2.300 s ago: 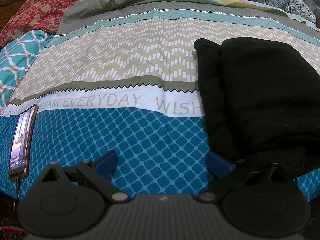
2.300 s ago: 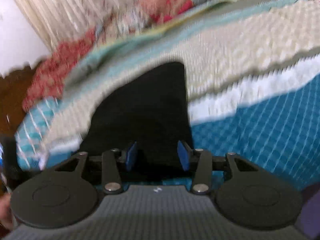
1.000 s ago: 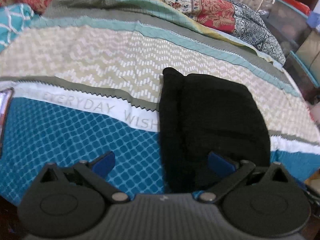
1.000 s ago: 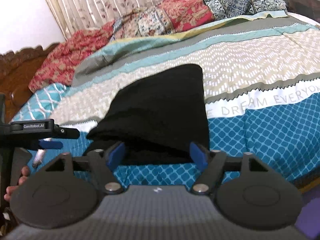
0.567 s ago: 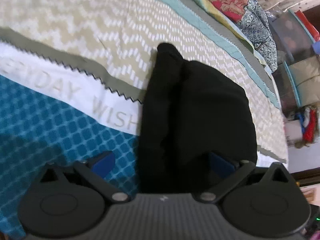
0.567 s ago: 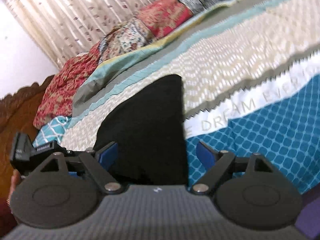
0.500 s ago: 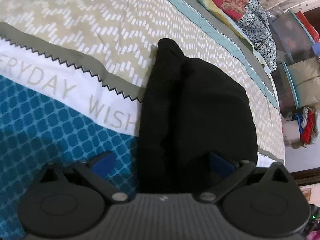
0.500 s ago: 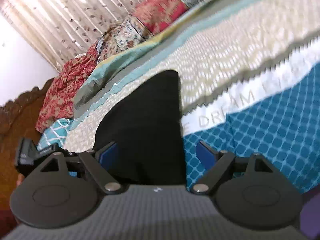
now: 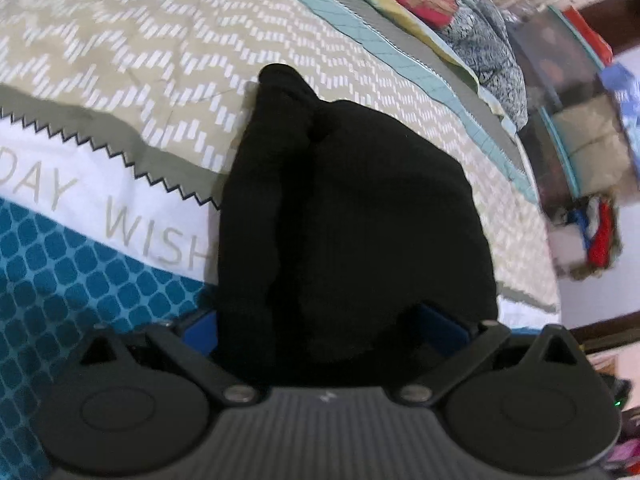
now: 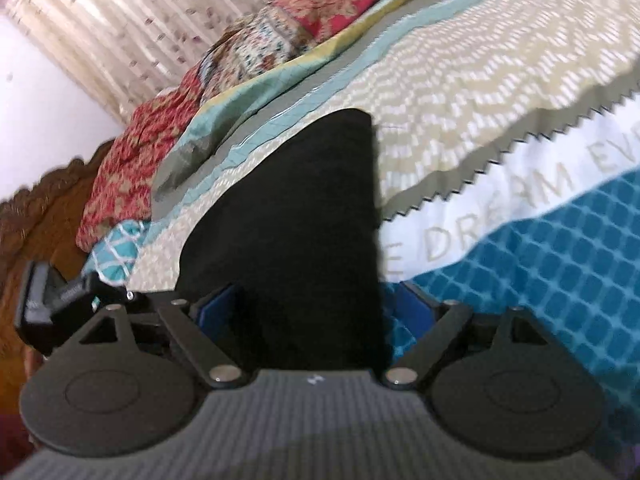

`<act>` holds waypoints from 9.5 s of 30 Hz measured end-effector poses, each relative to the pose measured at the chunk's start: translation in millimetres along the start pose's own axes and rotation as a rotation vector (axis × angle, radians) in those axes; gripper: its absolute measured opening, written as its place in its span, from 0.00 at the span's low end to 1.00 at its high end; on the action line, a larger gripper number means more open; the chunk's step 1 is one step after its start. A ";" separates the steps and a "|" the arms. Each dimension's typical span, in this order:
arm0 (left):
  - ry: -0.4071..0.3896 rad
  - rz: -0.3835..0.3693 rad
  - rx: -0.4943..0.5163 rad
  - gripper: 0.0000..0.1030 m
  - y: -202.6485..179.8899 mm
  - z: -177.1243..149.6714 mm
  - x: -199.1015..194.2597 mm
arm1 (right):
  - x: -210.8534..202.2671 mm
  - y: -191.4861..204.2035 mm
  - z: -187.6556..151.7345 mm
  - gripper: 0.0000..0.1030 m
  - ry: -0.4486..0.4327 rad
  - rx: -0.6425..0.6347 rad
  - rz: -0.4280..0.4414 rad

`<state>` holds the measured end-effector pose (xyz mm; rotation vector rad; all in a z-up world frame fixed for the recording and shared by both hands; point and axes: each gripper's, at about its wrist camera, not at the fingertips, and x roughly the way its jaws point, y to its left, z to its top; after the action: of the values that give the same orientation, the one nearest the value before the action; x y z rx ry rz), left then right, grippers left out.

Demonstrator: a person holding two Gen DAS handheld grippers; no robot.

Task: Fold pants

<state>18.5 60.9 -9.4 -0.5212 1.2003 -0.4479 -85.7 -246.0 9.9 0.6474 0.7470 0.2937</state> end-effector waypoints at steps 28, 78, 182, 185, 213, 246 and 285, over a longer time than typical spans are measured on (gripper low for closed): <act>-0.090 0.027 0.228 0.78 -40.8 -24.9 -11.8 | 7.9 25.4 -4.1 0.46 0.051 -0.015 0.076; -0.177 0.480 0.222 0.93 -77.5 58.6 68.3 | 93.9 26.0 53.1 0.72 -0.076 -0.101 -0.150; -0.371 0.670 0.382 1.00 -127.5 -81.0 -45.8 | -35.3 94.1 -6.7 1.00 -0.179 -0.168 -0.311; -0.390 0.697 0.390 1.00 -135.1 -82.0 -50.8 | -38.7 100.8 -4.5 1.00 -0.186 -0.162 -0.284; -0.257 0.715 0.295 1.00 -112.0 -89.7 -58.0 | -24.8 112.2 -24.8 1.00 -0.079 -0.109 -0.252; -0.151 0.706 0.281 1.00 -101.3 -93.5 -39.9 | -19.5 97.6 -27.7 1.00 -0.033 -0.051 -0.269; 0.004 0.571 0.261 1.00 -89.0 -102.4 -27.1 | -15.3 93.2 -28.9 1.00 -0.010 -0.040 -0.276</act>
<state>-91.8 -9.0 36.4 0.0554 1.2111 -0.1094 -119.1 -168.8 61.6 0.5005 0.8086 0.0521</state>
